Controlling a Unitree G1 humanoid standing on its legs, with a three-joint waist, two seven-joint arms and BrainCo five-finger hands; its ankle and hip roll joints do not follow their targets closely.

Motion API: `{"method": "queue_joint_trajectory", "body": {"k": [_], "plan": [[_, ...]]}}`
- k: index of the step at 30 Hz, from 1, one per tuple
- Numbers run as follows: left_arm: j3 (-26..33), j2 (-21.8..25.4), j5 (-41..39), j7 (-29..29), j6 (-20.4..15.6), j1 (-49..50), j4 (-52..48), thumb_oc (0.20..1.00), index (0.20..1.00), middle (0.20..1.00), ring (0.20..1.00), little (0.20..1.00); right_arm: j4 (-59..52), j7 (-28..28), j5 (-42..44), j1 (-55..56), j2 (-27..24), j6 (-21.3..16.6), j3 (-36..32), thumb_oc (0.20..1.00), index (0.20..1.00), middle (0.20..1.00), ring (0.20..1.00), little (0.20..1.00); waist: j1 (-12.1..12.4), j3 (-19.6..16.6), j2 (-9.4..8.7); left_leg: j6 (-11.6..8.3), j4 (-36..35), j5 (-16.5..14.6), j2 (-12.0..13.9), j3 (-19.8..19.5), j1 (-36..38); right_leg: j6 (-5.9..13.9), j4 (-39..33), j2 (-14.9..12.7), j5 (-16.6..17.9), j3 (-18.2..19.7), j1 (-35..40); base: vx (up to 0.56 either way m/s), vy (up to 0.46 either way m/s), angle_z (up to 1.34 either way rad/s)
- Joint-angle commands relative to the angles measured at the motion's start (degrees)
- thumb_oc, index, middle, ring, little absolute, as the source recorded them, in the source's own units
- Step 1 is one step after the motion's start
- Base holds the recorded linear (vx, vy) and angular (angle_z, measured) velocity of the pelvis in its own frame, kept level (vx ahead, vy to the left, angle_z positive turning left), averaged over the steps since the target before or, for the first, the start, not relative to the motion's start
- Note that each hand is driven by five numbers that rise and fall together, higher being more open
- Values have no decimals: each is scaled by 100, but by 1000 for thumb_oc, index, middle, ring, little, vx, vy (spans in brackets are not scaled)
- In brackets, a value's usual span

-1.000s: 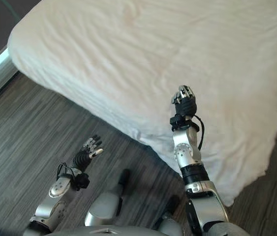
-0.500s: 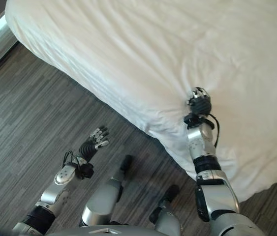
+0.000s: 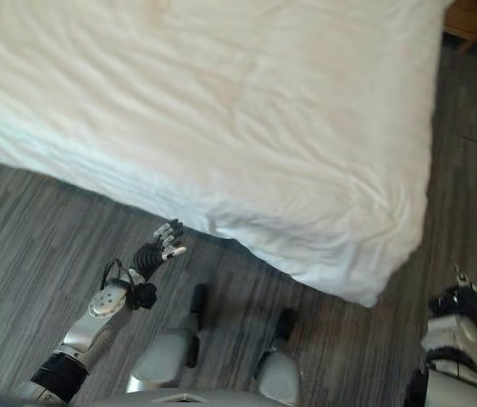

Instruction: Making the bed.

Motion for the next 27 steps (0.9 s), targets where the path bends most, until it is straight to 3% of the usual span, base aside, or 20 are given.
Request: {"method": "queue_joint_trajectory", "body": {"k": [1,4,6,8,11,13,16,20,23,24,25,27], "plan": [[175,-189,203,327,-392,-315,-316,1000,1000,1000,1000,1000,-1168,-116,-1292,-236,92,-214,1190,1000,1000,1000,1000,1000,147,77,252,-174,12,-155,554,744,0,7,1477,-7,-1102,-1232,494,-235,162,-109],[413,-128,242,527,-412,-259,-582,1000,1000,1000,1000,1000,-2662,-313,-2810,120,710,-123,2193,1000,1000,1000,1000,1000,307,-50,99,-166,66,-187,760,1397,169,6,2067,-315,-1280,-1719,713,-134,59,-196],[601,-119,234,647,-437,-184,-704,1000,1000,1000,1000,1000,-3435,-288,-3655,313,951,-34,2624,1000,1000,1000,1000,1000,393,-173,47,-144,94,-85,889,1836,196,56,2197,-581,-1045,-2103,954,-152,-10,-164],[715,-134,164,700,-443,-103,-782,1000,1000,1000,1000,1000,-4026,-342,-4481,492,1054,96,2862,1000,1000,1000,1000,1000,414,-265,-11,-146,101,-43,942,2112,224,161,2113,-726,-816,-2067,1091,-131,-60,-162],[826,-208,221,846,-495,8,-882,1000,1000,1000,1000,1000,-4795,-312,-5602,654,995,263,3129,1000,1000,1000,1000,1000,284,-262,91,-287,198,238,1223,2488,245,110,1439,-439,-1176,-1766,1295,-157,-100,-113],[791,-311,295,930,-509,8,-842,1000,1000,1000,1000,1000,-4906,-285,-5677,619,1011,215,3260,1000,1000,1000,1000,1000,124,-213,269,-403,194,375,1428,2651,295,32,1142,-227,-1382,-1572,1297,-157,-140,-119],[761,-460,341,938,-502,17,-783,1000,1000,1000,1000,1000,-5028,-259,-5918,596,836,212,3432,1000,1000,1000,1000,1000,-69,-104,451,-575,176,571,1680,2890,401,-63,864,44,-1453,-1455,1321,-129,-151,-86],[758,-605,339,943,-548,84,-800,1000,1000,1000,1000,1000,-5203,-150,-6033,772,743,190,3438,1000,1000,1000,1000,1000,-303,11,665,-724,157,722,1826,2940,516,-171,549,284,-1450,-1239,1329,-125,-141,-107],[707,-724,321,936,-632,112,-837,1000,1000,1000,1000,1000,-5325,-91,-6108,804,531,79,3540,1000,1000,1000,1000,1000,-423,220,731,-844,599,586,1860,2373,484,-353,252,537,-1482,-842,1332,-70,-181,-69],[789,-722,339,1011,-650,134,-829,1000,1000,1000,1000,1000,-5333,-77,-6138,743,492,98,3623,1000,1000,1000,1000,1000,-329,282,716,-677,825,445,1727,1879,367,-419,306,576,-1419,-690,1207,6,-152,-92],[812,-738,342,1058,-675,139,-795,1000,1000,1000,1000,1000,-5315,-92,-6146,731,457,98,3652,1000,1000,1000,1000,1000,-199,311,645,-591,915,202,1450,1113,300,-461,332,604,-1402,-418,1134,18,-170,-114],[707,-801,331,1058,-712,162,-818,1000,1000,1000,1000,1000,-5347,-74,-6082,779,452,37,3661,1000,1000,1000,1000,1000,-88,241,518,-369,1000,-419,847,-13,405,-541,328,781,-1388,330,1022,168,-253,-172]]}}
